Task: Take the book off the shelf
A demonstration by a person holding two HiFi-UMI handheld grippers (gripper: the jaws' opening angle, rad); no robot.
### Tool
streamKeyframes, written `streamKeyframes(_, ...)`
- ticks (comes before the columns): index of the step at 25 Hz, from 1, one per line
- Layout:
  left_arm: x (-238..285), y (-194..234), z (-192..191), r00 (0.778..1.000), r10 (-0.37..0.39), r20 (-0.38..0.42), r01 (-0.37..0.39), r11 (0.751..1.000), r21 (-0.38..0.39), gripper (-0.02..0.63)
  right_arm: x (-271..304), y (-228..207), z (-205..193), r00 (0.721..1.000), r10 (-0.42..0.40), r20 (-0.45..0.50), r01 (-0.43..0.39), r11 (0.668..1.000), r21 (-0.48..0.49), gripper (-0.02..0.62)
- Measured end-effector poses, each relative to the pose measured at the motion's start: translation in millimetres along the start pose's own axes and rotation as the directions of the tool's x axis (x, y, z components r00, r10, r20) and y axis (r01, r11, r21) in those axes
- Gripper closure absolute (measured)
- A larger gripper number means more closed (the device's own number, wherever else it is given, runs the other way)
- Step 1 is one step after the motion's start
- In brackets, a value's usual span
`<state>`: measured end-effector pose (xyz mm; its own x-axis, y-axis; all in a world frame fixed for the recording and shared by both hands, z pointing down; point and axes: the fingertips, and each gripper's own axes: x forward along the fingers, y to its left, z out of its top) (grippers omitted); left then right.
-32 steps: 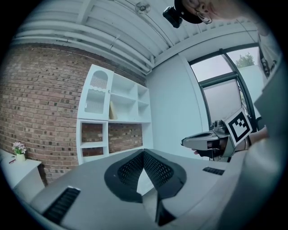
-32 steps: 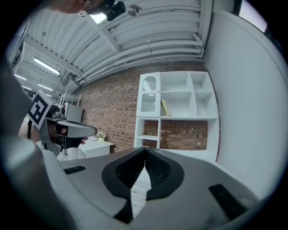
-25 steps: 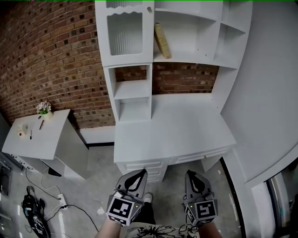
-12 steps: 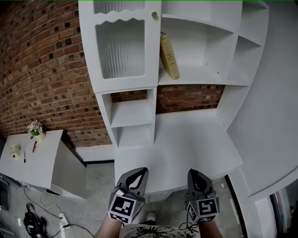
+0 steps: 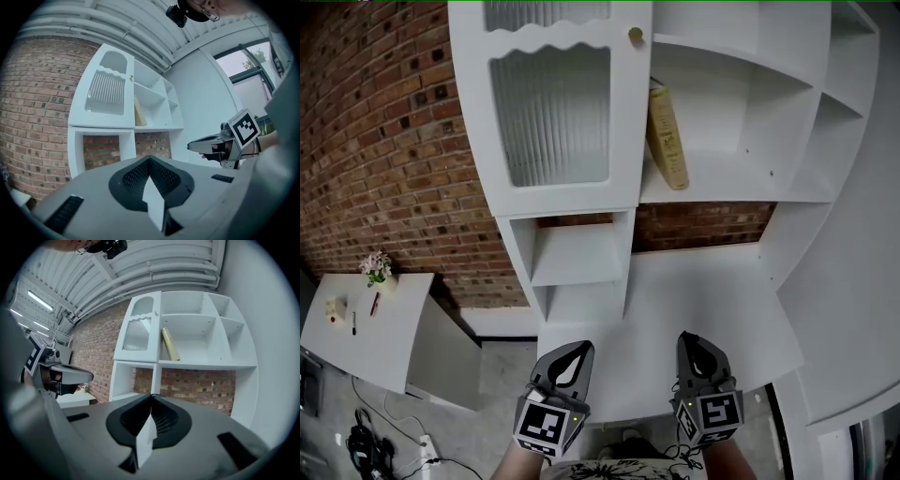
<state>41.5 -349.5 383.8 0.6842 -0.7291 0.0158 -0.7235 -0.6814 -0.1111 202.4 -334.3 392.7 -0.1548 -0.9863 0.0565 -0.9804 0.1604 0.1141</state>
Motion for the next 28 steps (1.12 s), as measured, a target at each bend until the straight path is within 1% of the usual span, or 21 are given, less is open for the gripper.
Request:
streamKeyframes(4, 22, 16, 10, 0.998, 0.054, 0.014, -0.055, 0.998, 0.026, 0.592, 39, -21, 29, 0.998, 0.031, 0.048, -0.030, 0.999, -0.010, 0.594)
streamKeyframes(8, 46, 31, 28, 0.994, 0.098, 0.038, -0.099, 0.995, 0.012, 0.592, 78, -42, 68, 0.995, 0.058, 0.086, -0.055, 0.998, -0.032, 0.592)
streamKeyframes(10, 57, 35, 30, 0.991, 0.123, 0.055, -0.124, 0.992, 0.006, 0.592, 94, -50, 83, 0.992, 0.074, 0.099, -0.069, 0.996, -0.052, 0.592)
streamKeyframes(12, 66, 35, 32, 0.990, 0.132, 0.057, -0.132, 0.991, 0.012, 0.592, 109, -59, 97, 0.990, 0.082, 0.118, -0.074, 0.995, -0.069, 0.591)
streamKeyframes(14, 76, 32, 38, 0.991, 0.128, 0.050, -0.129, 0.991, 0.023, 0.592, 127, -69, 114, 0.986, 0.076, 0.149, -0.062, 0.993, -0.095, 0.518)
streamKeyframes(17, 89, 32, 44, 0.988, 0.132, 0.078, -0.134, 0.991, 0.026, 0.592, 160, -85, 144, 0.982, 0.046, 0.181, -0.019, 0.989, -0.149, 0.366)
streamKeyframes(18, 92, 31, 45, 0.988, 0.132, 0.085, -0.134, 0.991, 0.026, 0.592, 170, -90, 155, 0.981, 0.034, 0.193, -0.003, 0.987, -0.161, 0.333)
streamKeyframes(20, 97, 32, 44, 0.987, 0.130, 0.092, -0.134, 0.991, 0.030, 0.592, 189, -99, 175, 0.977, 0.012, 0.212, 0.026, 0.985, -0.173, 0.300)
streamKeyframes(22, 101, 34, 46, 0.987, 0.132, 0.088, -0.136, 0.990, 0.040, 0.591, 208, -107, 192, 0.978, 0.000, 0.206, 0.037, 0.984, -0.173, 0.266)
streamKeyframes(26, 106, 44, 45, 0.985, 0.148, 0.085, -0.152, 0.988, 0.034, 0.592, 248, -115, 203, 0.992, 0.011, 0.125, 0.010, 0.985, -0.170, 0.212)
streamKeyframes(28, 108, 49, 44, 0.985, 0.157, 0.076, -0.159, 0.987, 0.033, 0.591, 265, -119, 203, 0.997, 0.014, 0.078, -0.001, 0.985, -0.171, 0.207)
